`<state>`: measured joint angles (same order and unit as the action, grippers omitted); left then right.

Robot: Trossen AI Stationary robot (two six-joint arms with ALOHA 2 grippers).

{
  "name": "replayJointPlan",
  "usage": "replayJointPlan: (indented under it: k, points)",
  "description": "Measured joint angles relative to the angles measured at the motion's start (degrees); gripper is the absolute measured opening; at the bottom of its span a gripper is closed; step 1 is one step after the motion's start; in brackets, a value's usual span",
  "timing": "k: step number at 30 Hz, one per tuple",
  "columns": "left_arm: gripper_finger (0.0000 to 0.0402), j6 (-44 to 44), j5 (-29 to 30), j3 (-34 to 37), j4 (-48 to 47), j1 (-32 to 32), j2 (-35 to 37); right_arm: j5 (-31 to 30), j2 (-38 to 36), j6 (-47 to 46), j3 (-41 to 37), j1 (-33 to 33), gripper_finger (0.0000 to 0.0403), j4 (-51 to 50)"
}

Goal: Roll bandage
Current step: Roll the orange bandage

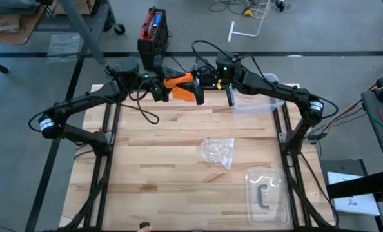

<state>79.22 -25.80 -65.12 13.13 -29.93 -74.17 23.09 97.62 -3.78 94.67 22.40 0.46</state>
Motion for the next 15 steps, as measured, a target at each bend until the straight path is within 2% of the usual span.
replayJointPlan:
  k: [4, 7, 13, 15]
  points:
    - [0.0167, -5.74, -0.02, 0.0, 0.65, 0.04, -0.02, -0.02, 0.0, 0.51, 0.0, 0.02, 0.0135, 0.37]
    - [0.02, -13.57, -0.03, 0.0, 0.41, 0.07, -0.02, -0.08, 0.0, 1.97, 0.0, -0.01, 0.0135, 0.66]
    - [0.0254, -43.64, 2.93, 0.0, -0.31, 0.2, 0.91, -0.8, -0.99, 9.62, 0.0, -0.02, 0.0125, 1.08]
    - [0.0264, -50.36, 2.89, 0.0, -2.15, 0.15, 1.7, -0.95, -1.43, 13.61, 0.0, -0.03, 0.012, 1.49]
